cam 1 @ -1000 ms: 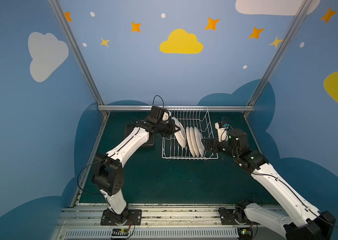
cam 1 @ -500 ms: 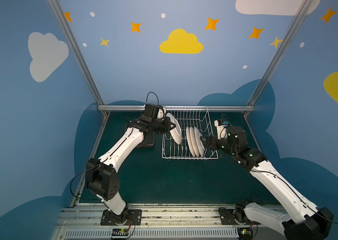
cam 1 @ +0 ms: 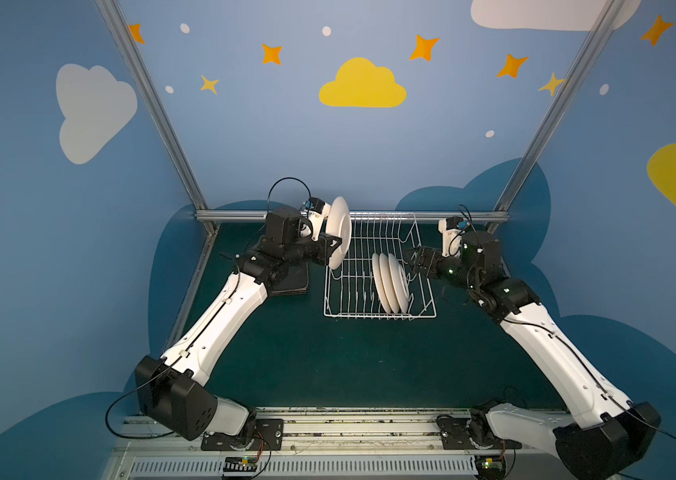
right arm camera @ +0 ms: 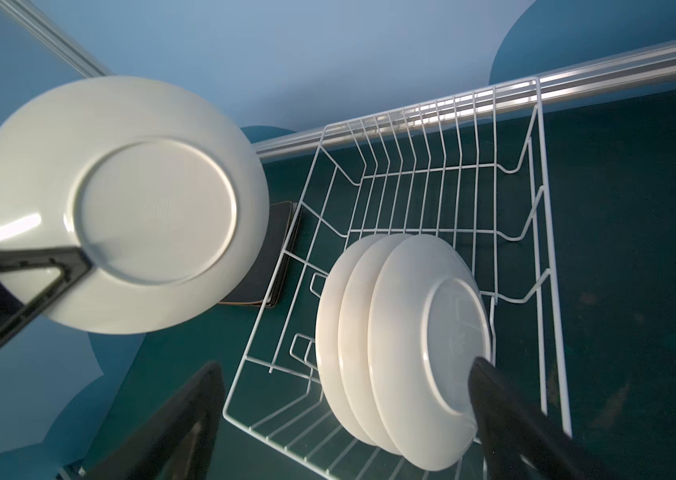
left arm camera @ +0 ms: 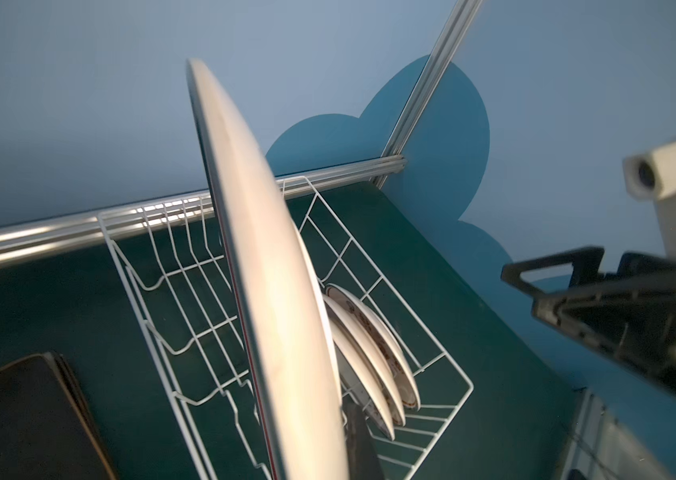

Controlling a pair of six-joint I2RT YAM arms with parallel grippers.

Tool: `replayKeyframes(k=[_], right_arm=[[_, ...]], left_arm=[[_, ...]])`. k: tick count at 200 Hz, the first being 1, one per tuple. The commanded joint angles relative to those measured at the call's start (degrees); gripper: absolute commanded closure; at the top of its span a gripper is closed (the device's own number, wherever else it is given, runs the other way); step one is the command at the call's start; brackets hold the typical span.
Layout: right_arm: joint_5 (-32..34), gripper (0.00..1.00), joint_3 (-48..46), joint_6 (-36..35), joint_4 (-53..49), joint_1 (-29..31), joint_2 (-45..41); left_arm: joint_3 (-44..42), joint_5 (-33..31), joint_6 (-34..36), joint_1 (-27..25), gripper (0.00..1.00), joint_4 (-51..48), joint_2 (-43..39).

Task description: Unload the plates from the dish rack

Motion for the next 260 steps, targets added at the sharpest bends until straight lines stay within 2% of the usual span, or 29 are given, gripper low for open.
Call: replayKeyframes(k=[1, 37, 72, 84, 127, 169, 225, 260], right_arm=[[-4.1, 0.09, 3.6, 3.1, 0.3, -0.9, 1.3], [-8.2, 0.09, 6.7, 6.4, 3.2, -1.3, 3.2], [-11.9, 0.09, 9.8, 11.4, 6.1, -1.7, 5.9], [-13.2, 0.09, 11.8, 12.8, 5.4, -1.7, 7.4], [-17.0, 0.14, 13.8, 18.9, 7.9, -1.6, 11.1], [-20.5, 0.19, 16.9, 19.6, 5.1, -0.6, 15.0], [-17.6, 0.33, 18.9, 20.2, 0.2, 3.2, 18.3], [-15.9, 0.42, 19.9, 20.2, -5.1, 5.4, 20.4]], left_arm=[[-2.4, -1.2, 15.1, -0.6, 0.97, 7.4, -2.6], [-6.4, -3.1, 29.2, -2.9, 0.97, 8.8, -5.8], [-10.9, -15.0, 43.7, -6.8, 0.97, 10.5, -7.4], [-13.1, -17.4, 47.0, -7.6, 0.97, 13.3, -8.0], [-18.2, -20.5, 55.3, -9.2, 0.97, 19.4, -9.8], [-22.4, -21.9, 64.3, -10.5, 0.97, 23.7, -10.5], [-24.7, -23.8, 73.0, -12.8, 0.97, 26.2, -9.8], [-25.5, -24.8, 75.1, -13.4, 0.97, 28.2, -9.4]])
